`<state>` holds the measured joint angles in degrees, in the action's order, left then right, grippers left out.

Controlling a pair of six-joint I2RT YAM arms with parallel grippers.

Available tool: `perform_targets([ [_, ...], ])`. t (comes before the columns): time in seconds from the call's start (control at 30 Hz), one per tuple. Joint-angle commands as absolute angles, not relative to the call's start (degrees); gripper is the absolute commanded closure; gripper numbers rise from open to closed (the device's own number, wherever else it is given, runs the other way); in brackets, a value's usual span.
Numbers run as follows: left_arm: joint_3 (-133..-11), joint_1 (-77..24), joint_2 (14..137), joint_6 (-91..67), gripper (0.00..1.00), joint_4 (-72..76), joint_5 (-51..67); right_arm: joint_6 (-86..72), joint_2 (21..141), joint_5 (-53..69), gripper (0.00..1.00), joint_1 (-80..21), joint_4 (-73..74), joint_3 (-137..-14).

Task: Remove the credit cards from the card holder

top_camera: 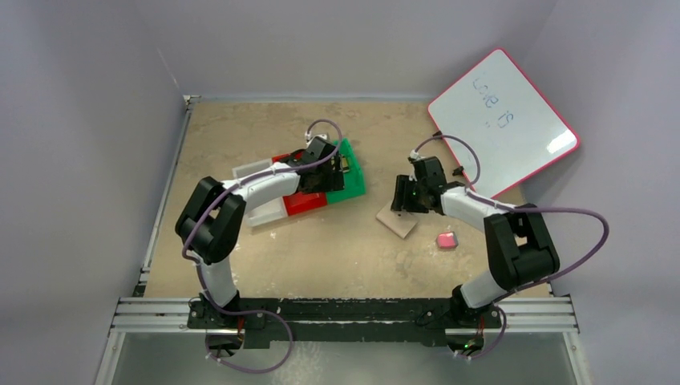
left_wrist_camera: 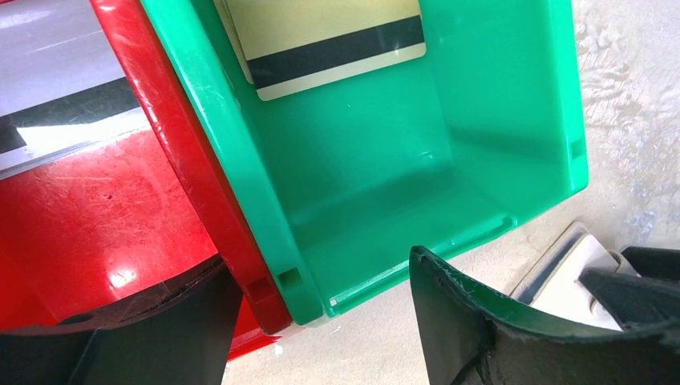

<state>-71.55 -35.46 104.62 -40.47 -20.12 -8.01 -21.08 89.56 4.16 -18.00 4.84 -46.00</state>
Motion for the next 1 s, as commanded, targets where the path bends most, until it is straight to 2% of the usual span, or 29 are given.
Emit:
perform_targets([
  [0.0,-74.0,-36.7,105.5,-41.6,0.28,-16.9,-6.0,-25.0,84.8,7.2,0.42,-18.5,6.0,-42.9],
  [0.37,-77.7,-40.4,110.1,-40.0,0.37,-16.6,-4.2,-29.5,78.3,13.4,0.43,-20.0,3.2,-34.3],
  [0.57,-78.8,-41.7,111.8,-38.9,0.43,-17.0,-4.0,-32.4,74.0,12.4,0.43,-20.5,4.3,-32.2],
  [0.8,-82.0,-43.1,113.8,-36.0,0.55,-20.7,-6.1,-34.2,73.5,13.4,0.43,-21.0,3.2,-30.1],
  [0.87,-82.5,-43.4,113.9,-35.8,0.53,-21.7,-8.0,-34.6,73.4,13.7,0.43,-21.2,2.6,-29.6],
  [0.97,-82.0,-43.5,112.9,-37.7,0.42,-20.8,-9.9,-34.6,73.7,13.5,0.42,-21.4,2.4,-29.4],
])
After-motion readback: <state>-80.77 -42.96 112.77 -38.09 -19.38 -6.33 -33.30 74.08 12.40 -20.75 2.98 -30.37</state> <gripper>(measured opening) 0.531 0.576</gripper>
